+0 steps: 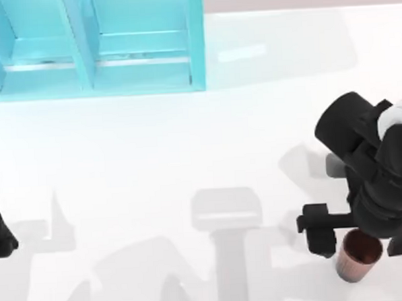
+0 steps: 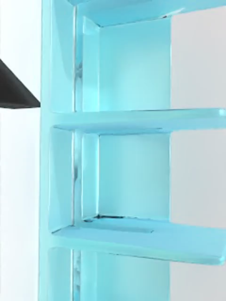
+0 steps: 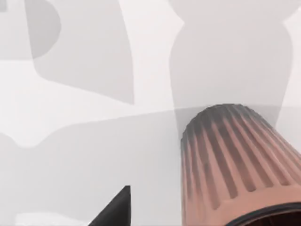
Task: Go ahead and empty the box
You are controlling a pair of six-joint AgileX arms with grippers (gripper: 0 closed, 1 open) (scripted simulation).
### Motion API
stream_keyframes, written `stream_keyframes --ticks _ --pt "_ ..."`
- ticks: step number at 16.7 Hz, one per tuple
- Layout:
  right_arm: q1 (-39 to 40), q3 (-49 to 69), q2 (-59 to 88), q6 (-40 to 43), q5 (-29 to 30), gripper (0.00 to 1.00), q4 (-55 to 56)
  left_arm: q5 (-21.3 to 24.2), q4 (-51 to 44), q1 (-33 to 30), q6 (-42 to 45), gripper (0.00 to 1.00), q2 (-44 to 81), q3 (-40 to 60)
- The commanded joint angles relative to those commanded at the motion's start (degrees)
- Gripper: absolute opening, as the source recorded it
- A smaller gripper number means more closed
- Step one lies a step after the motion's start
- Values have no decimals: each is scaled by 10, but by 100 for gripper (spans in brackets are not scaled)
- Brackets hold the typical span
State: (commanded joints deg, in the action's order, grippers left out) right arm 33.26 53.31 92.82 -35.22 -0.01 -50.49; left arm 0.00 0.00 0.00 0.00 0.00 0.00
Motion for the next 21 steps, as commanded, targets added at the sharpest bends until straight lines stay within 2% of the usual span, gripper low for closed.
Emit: stream_keyframes --ticks 9,17,21 --pt "-1 7 0 -1 1 100 -9 0 0 0 0 100 0 0" --pt "0 152 -44 4 -2 100 -201 0 0 0 0 100 0 0" --pt "-3 181 -54 4 0 100 -235 0 0 0 0 100 0 0"
